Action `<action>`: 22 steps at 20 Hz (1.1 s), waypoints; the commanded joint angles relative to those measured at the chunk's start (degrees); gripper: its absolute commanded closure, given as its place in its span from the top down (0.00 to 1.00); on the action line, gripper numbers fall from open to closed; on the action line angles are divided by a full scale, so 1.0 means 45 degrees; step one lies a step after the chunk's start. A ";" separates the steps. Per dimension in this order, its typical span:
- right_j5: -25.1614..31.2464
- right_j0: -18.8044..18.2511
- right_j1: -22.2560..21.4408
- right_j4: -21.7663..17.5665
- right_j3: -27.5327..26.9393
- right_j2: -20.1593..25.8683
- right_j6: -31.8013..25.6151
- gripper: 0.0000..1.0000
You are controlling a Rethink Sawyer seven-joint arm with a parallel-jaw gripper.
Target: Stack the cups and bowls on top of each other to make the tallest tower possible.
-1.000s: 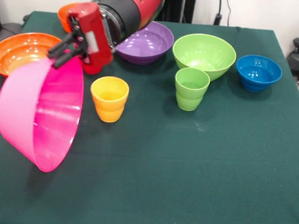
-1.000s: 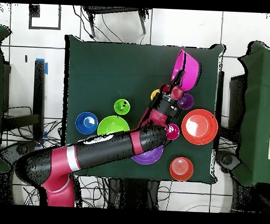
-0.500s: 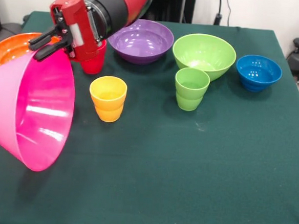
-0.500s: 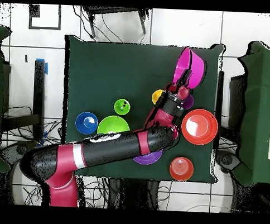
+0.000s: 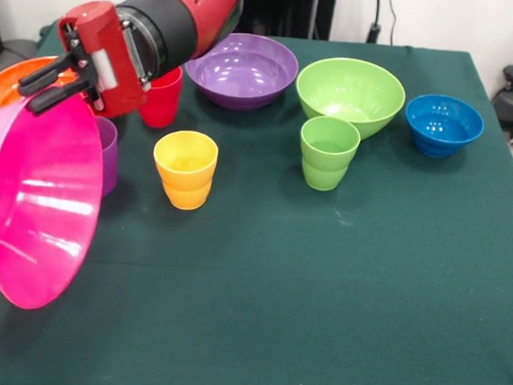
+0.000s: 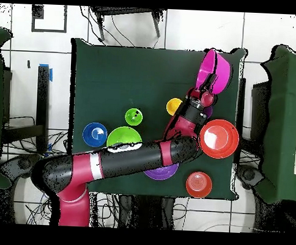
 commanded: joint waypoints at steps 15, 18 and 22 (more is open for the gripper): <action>0.0814 -0.0331 -0.0141 -0.0124 -0.3134 0.0590 -0.0614 0.00; 0.0720 -0.0238 0.0001 0.0103 -0.3073 0.0663 -0.0643 0.00; 0.0490 -0.0191 0.0453 0.0926 -0.3246 0.0878 -0.0946 0.00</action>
